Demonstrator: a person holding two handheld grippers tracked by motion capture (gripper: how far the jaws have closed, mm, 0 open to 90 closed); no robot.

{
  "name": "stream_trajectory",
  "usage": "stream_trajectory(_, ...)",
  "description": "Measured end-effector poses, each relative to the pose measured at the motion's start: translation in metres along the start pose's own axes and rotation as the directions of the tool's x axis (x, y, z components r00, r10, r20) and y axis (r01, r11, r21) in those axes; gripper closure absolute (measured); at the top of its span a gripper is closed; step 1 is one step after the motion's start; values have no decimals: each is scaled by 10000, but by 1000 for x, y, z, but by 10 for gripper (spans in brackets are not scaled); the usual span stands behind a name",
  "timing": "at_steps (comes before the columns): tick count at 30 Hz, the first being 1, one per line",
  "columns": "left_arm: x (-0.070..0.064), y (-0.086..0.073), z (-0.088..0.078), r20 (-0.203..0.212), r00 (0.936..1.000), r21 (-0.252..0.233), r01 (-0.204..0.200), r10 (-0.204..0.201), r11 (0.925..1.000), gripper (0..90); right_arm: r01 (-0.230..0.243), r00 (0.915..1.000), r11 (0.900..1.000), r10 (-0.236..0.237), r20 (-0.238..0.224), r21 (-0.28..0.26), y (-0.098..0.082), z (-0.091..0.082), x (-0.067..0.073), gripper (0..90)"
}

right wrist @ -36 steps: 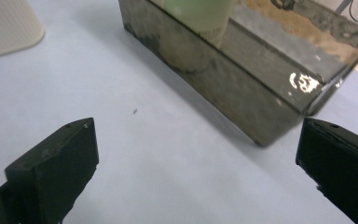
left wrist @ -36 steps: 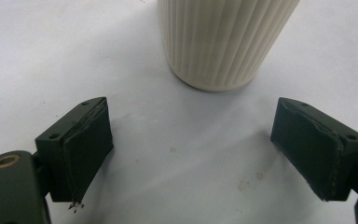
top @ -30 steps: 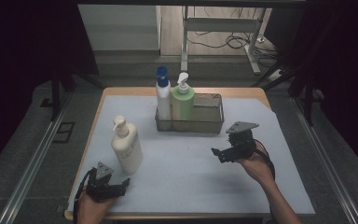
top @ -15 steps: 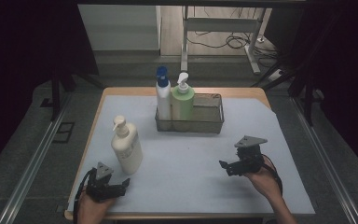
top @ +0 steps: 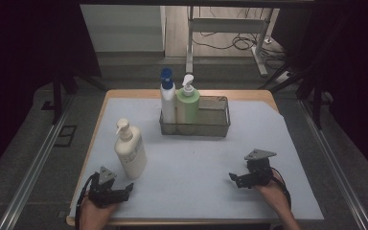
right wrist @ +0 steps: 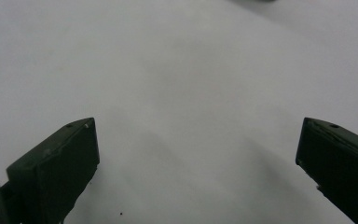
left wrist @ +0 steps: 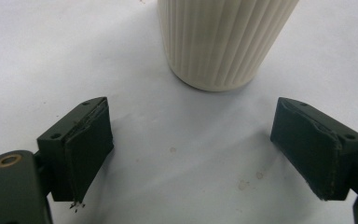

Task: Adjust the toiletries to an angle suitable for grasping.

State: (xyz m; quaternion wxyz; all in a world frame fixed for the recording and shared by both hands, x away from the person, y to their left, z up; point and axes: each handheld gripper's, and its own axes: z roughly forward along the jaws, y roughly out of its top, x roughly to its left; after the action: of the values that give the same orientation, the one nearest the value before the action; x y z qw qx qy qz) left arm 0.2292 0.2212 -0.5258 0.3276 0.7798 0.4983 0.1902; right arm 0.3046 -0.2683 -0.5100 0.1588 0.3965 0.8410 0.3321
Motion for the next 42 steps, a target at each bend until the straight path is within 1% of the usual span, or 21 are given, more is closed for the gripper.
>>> stream_trajectory(3,1,0,0,31,10000,23,-31,31,10000,133,-75,10000,9997,75,4,238,-6,7,-1,0)
stream_trajectory(4,1,0,-1,43,10000,30,-28,28,10000,135,-171,9999,9999,171,13,-1,-9,7,-2,0)
stream_trajectory(5,1,1,-1,58,10000,39,-29,29,10000,137,-210,9998,9998,210,5,-22,-10,7,-2,0)
stream_trajectory(8,3,1,-2,96,10000,56,-5,5,10000,155,-139,9999,9999,139,56,-33,-10,7,-1,0)
stream_trajectory(11,6,0,-4,112,9999,40,3,-4,10000,206,-157,9999,9999,157,43,-48,-10,7,-1,0)
stream_trajectory(14,11,-1,-8,167,9998,31,147,-148,9999,260,-152,9999,9999,153,41,-65,-10,7,-1,0)
stream_trajectory(16,14,-2,-10,99,9996,36,281,-281,9996,282,-155,9999,9999,155,38,-69,-11,7,-1,0)
stream_trajectory(19,18,-1,-11,156,9989,-9,443,-442,9990,348,-152,9999,9999,153,41,-79,-11,7,-1,0)
stream_trajectory(26,27,12,-1,-96,9987,24,494,-494,9988,561,-147,9999,9999,148,45,-86,-11,7,-1,0)
stream_trajectory(28,30,17,3,-42,9990,46,437,-437,9990,626,-147,9999,9999,147,47,-86,-11,7,-1,0)
stream_trajectory(30,31,24,6,-114,9997,79,209,-208,9998,690,-148,9999,9998,149,46,-90,-11,7,-1,0)
stream_trajectory(33,34,33,10,60,9998,-13,164,-164,9999,779,-149,9999,9998,150,47,-91,-11,7,-1,0)
stream_trajectory(35,36,37,14,155,9998,-21,149,-149,9999,816,-147,9999,9998,148,48,-93,-11,7,-1,0)
stream_trajectory(39,40,41,25,527,9985,35,154,-156,9999,848,-147,9999,9998,147,48,-93,-11,7,-1,0)
stream_trajectory(40,40,41,27,613,9981,72,77,-81,9999,855,-147,9999,9998,148,49,-95,-11,7,-1,0)
stream_trajectory(41,40,42,28,710,9973,25,175,-176,9998,862,-146,9999,9998,147,49,-96,-11,7,-1,0)
stream_trajectory(42,40,42,30,774,9969,-7,155,-154,9999,873,-147,9999,9998,147,49,-97,-11,7,-1,0)
